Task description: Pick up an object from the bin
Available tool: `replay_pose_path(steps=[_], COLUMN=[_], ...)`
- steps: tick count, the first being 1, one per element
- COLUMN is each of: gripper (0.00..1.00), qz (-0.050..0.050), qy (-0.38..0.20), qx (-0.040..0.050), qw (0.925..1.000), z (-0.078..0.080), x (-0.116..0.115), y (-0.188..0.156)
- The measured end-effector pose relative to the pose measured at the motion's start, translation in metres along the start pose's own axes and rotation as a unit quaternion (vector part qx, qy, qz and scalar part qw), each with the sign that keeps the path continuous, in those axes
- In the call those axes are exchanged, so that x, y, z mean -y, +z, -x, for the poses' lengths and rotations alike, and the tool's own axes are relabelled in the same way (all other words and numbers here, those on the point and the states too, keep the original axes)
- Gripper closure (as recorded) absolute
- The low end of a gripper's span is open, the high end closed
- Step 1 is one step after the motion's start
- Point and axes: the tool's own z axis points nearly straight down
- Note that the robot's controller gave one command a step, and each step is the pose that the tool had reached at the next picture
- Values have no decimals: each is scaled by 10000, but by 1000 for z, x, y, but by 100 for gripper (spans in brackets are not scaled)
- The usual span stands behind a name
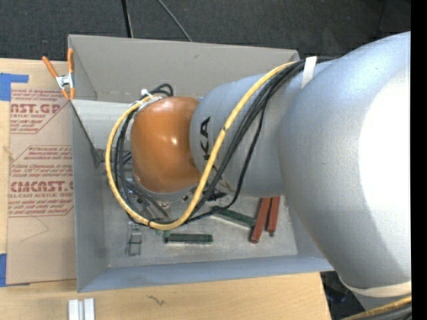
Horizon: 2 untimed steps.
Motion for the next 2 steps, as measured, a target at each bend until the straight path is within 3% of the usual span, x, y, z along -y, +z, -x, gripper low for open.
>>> replay_pose_path(steps=[1, 2], gripper=[0, 0], qz=[-22, -13], qy=[-89, -500], qx=[-12, 1], qw=[10000, 9987], z=[-1, -8], x=[77, 124], y=[88, 53])
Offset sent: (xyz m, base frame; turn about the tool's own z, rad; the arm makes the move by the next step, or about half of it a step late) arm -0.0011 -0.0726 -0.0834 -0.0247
